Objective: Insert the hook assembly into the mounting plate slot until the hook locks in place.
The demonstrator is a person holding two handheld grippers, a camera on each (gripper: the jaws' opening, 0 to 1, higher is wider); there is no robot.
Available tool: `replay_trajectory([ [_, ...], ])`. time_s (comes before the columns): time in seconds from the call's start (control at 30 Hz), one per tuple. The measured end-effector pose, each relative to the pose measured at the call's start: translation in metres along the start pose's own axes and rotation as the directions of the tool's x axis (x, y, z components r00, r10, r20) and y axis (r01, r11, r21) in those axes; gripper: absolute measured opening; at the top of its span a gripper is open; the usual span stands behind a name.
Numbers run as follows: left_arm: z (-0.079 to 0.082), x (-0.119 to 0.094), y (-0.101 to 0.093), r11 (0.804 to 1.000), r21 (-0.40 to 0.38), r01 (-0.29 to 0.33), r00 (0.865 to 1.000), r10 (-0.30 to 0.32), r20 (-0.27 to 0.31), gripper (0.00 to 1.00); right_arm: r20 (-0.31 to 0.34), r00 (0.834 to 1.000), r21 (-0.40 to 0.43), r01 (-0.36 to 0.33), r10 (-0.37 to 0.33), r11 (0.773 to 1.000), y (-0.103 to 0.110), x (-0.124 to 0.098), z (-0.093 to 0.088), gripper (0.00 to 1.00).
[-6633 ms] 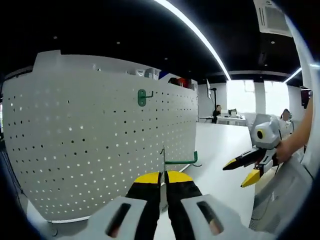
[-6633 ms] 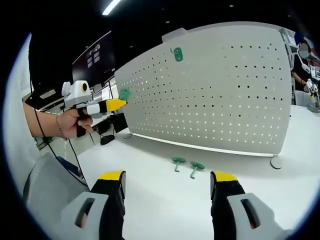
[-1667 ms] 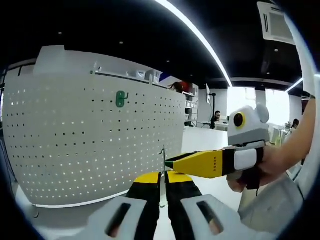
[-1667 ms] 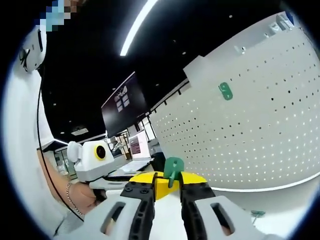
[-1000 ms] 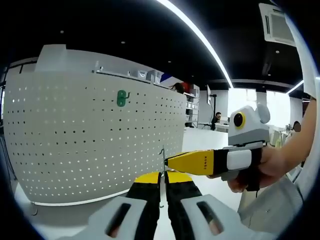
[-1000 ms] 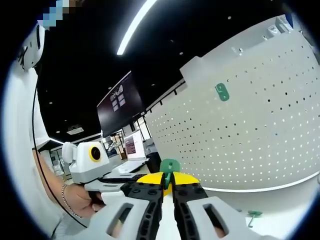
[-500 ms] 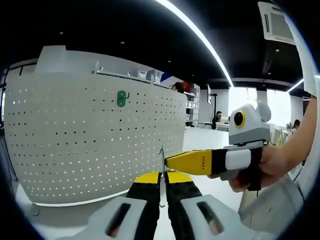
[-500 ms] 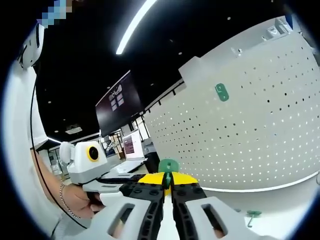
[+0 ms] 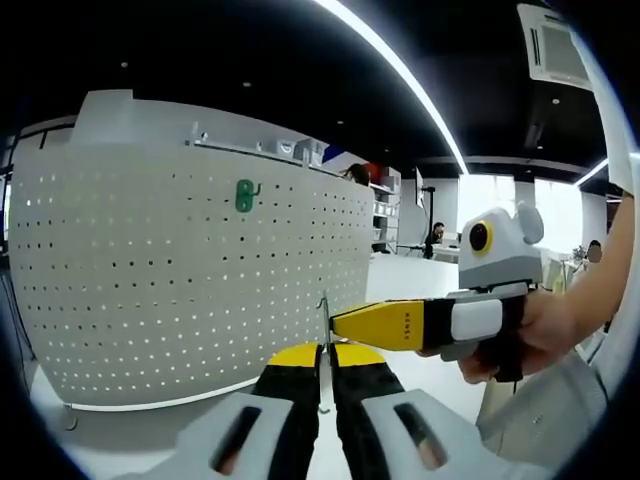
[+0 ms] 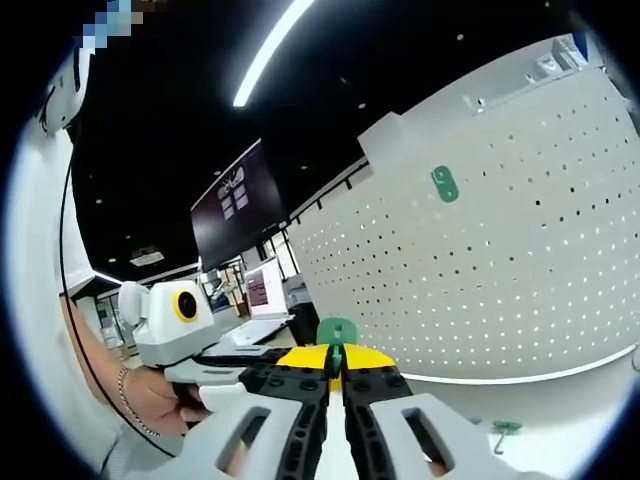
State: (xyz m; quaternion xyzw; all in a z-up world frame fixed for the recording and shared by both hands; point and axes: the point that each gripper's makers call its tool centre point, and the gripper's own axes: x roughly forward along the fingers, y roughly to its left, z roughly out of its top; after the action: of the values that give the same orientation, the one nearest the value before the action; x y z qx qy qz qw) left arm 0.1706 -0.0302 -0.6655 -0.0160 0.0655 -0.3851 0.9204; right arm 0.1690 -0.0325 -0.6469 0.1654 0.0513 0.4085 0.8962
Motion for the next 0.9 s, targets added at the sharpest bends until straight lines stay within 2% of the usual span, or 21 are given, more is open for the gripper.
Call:
replay_trajectory([
  [0.37,0.002,0.001,0.001,1.0,-0.001,0.001,1.0,-0.001,0.002,0.07,0.0,1.0,0.002,-0.003,0.003,1.0,0.001,0.001,0.003,0.01],
  [0.67,-0.007,0.003,0.006,1.0,0.009,-0.029,0.999,0.029,-0.032,0.48,-0.005,1.0,0.001,-0.004,0.004,1.0,0.001,0.001,0.002,0.01],
  [0.9,-0.017,0.006,0.004,1.0,-0.015,-0.021,0.997,0.02,-0.07,0.71,-0.01,1.0,0.002,-0.006,0.006,1.0,0.001,0.001,0.001,0.01],
])
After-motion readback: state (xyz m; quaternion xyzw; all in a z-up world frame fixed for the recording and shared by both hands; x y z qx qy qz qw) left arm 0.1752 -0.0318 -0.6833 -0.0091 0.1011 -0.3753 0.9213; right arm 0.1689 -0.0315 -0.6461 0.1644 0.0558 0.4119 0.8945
